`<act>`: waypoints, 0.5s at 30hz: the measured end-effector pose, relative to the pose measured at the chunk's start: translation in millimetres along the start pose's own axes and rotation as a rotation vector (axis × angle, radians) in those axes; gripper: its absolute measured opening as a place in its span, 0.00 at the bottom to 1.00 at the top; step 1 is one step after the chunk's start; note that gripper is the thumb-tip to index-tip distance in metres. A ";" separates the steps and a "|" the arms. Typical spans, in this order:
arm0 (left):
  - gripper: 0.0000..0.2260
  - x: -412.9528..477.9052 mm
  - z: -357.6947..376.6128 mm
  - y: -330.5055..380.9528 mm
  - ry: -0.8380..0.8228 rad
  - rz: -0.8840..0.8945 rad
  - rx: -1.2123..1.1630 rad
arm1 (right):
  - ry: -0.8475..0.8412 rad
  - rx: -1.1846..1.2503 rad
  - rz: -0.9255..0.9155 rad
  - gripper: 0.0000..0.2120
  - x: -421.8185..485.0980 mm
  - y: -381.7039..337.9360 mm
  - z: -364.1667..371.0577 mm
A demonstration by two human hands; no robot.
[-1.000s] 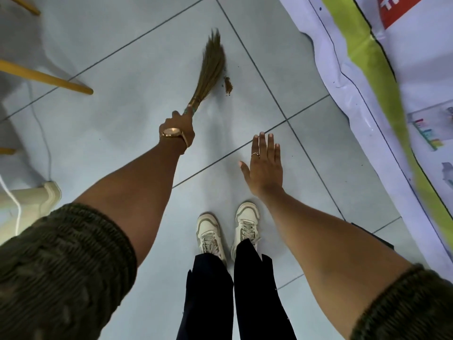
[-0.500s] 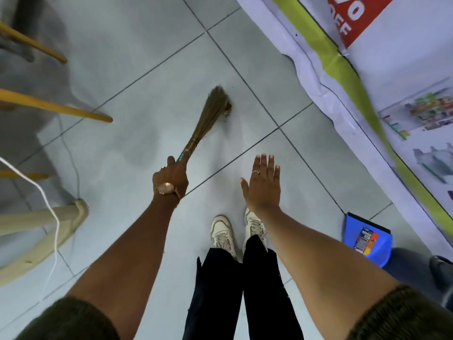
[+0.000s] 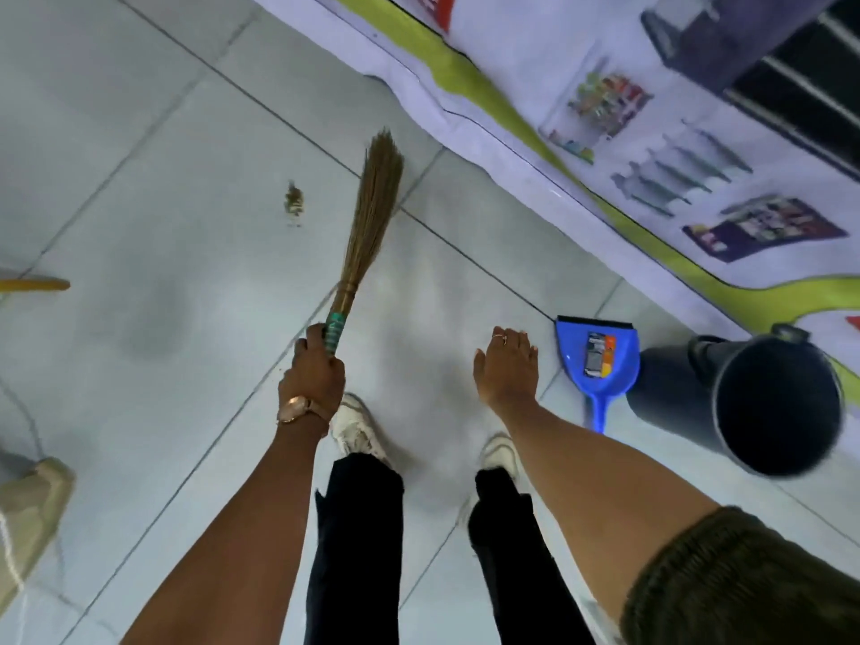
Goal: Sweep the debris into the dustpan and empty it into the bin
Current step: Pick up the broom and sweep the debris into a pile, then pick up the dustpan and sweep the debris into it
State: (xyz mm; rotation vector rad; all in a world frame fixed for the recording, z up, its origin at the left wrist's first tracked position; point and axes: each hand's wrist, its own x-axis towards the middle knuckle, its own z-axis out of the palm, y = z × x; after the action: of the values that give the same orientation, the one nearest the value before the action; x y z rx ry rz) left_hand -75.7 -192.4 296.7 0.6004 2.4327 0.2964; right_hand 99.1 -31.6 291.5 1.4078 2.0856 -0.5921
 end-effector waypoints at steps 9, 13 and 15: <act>0.18 4.9 199.7 53.6 -0.014 0.089 0.020 | -0.053 0.092 0.387 0.27 65.0 185.8 105.1; 0.19 16.2 280.1 71.4 -0.075 0.144 0.078 | -0.045 0.160 0.557 0.31 91.4 245.4 162.7; 0.19 21.8 314.3 76.6 -0.119 0.133 0.105 | -0.048 0.170 0.619 0.32 102.3 269.4 189.4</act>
State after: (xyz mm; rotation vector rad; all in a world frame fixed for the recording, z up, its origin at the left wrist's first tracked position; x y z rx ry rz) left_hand 127.1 -93.9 63.8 0.8054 2.3093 0.1817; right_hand 356.9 15.4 67.3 1.9904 1.4630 -0.5368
